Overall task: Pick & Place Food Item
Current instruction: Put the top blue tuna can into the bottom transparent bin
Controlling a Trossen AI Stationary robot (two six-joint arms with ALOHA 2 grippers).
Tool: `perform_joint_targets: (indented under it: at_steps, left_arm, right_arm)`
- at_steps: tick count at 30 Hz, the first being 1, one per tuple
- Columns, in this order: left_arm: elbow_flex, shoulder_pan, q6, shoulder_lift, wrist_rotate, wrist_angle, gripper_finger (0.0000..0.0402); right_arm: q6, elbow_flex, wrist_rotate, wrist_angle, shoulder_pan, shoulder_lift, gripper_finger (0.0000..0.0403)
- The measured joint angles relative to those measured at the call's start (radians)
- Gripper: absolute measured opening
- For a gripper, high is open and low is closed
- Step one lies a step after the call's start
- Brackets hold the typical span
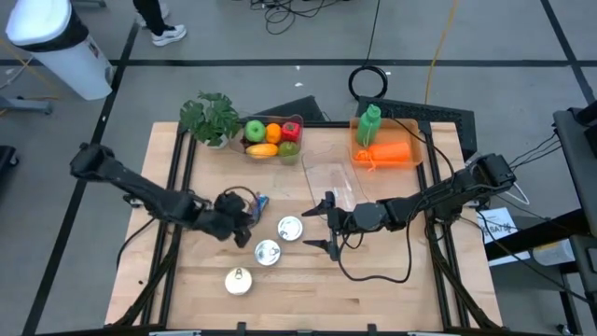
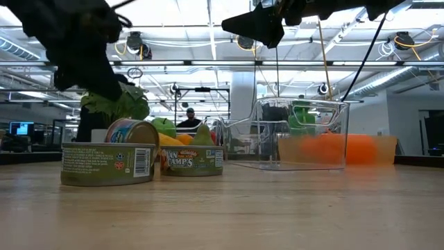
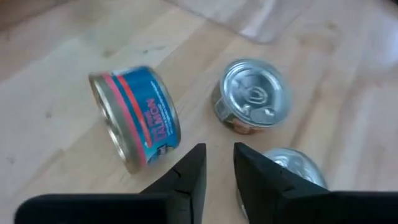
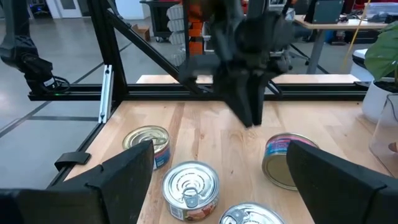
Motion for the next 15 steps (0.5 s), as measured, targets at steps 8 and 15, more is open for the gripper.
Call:
perform_joint_targets:
  at_steps: [8,15]
  left_arm:
    - [-0.002,0.025,-0.211,0.168,-0.043,-0.009,0.0209]
    - [-0.001,0.086,-0.156,0.213,-0.110,0.022,0.0309]
  right_arm:
    - [0.000,0.000,0.000,0.010,0.000,0.000,0.0345]
    - [-0.005,0.000,0.000,0.015,0.000,0.000,0.0345]
